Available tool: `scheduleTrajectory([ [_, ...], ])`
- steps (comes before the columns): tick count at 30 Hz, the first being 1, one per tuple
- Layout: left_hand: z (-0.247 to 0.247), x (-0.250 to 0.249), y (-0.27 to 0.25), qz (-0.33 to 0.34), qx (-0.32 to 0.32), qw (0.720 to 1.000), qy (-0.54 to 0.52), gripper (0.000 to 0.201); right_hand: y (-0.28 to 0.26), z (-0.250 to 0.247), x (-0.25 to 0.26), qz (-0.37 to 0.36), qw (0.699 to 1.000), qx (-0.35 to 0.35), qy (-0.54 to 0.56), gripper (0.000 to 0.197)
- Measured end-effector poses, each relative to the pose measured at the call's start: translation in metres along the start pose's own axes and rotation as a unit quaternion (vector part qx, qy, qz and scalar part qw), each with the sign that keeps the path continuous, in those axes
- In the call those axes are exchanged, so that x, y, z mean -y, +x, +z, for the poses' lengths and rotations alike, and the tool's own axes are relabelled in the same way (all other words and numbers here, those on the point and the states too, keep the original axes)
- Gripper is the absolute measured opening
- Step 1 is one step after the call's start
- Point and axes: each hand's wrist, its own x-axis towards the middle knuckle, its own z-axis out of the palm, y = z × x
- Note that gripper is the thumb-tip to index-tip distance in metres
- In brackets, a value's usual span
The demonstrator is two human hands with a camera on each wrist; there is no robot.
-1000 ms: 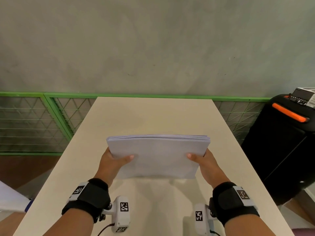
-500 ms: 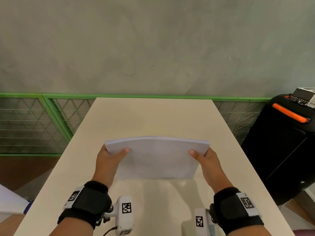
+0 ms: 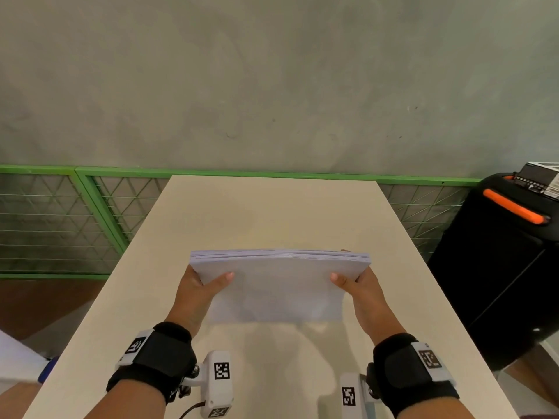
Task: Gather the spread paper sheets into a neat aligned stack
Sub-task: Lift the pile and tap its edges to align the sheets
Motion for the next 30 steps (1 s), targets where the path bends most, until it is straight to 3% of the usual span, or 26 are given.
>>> scheduleTrajectory([
  [2, 0.002, -0.002, -0.001, 0.0, -0.015, 1.0, 0.017, 0.041, -0.002, 0.004, 0.002, 0.003, 1.0, -0.023, -0.008, 0.075],
  [4, 0.006, -0.007, -0.003, 0.004, -0.031, 0.999, 0.024, 0.025, -0.004, 0.008, 0.006, 0.006, 0.999, -0.049, -0.013, 0.03],
  [5, 0.007, -0.008, -0.003, 0.009, -0.038, 0.999, 0.024, 0.022, -0.005, 0.01, 0.008, 0.005, 0.998, -0.059, -0.017, 0.017],
  [12, 0.015, -0.023, -0.006, 0.044, -0.076, 0.996, -0.003, 0.021, -0.007, 0.022, 0.029, -0.039, 0.995, -0.092, -0.011, 0.021],
  [17, 0.017, -0.029, -0.007, 0.058, -0.102, 0.993, 0.024, 0.007, -0.01, 0.018, 0.027, -0.043, 0.992, -0.113, -0.03, 0.01],
  [21, 0.026, -0.039, -0.009, 0.023, -0.138, 0.99, -0.02, 0.026, -0.012, 0.017, 0.027, -0.044, 0.992, -0.117, -0.02, 0.015],
  [24, 0.034, -0.046, -0.007, -0.004, -0.177, 0.983, -0.052, 0.03, -0.013, 0.021, 0.034, -0.044, 0.991, -0.129, 0.011, 0.006],
  [30, 0.035, -0.055, -0.007, -0.011, -0.179, 0.984, -0.023, 0.025, -0.009, 0.024, 0.049, 0.002, 0.988, -0.15, 0.023, 0.027],
])
